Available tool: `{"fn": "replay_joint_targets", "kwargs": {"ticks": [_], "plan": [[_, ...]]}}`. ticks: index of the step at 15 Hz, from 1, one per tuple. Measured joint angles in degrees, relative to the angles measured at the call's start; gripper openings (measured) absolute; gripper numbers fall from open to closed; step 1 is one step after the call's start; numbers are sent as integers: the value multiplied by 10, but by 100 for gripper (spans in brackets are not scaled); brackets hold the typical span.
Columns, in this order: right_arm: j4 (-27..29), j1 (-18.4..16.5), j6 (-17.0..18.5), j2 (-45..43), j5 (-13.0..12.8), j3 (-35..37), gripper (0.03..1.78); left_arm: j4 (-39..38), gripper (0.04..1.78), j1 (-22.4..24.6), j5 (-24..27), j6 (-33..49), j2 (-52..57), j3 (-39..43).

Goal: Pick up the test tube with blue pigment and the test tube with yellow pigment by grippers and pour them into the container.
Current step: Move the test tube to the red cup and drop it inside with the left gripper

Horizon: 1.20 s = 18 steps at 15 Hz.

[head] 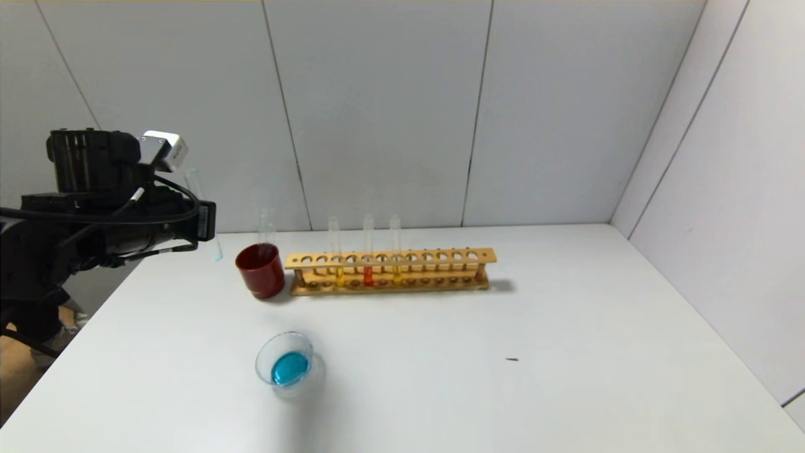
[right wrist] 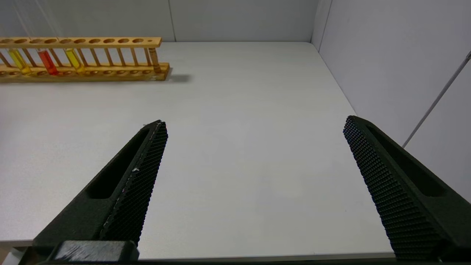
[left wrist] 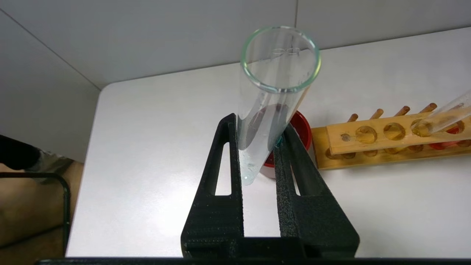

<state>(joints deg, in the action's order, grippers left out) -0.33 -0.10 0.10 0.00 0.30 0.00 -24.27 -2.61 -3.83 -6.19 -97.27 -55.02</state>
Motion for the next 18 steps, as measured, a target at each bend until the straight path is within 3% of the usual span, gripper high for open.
{"fn": "replay_joint_targets", "kwargs": {"ticks": [5,10,18], "plan": [[0,0,0,0,0,0,175,-57,30,-1,17,25,-80,-23],[0,0,0,0,0,0,175,-63,30,-7,22,46,-142,-68],[0,0,0,0,0,0,175,-63,30,-7,22,47,-183,-72]]}}
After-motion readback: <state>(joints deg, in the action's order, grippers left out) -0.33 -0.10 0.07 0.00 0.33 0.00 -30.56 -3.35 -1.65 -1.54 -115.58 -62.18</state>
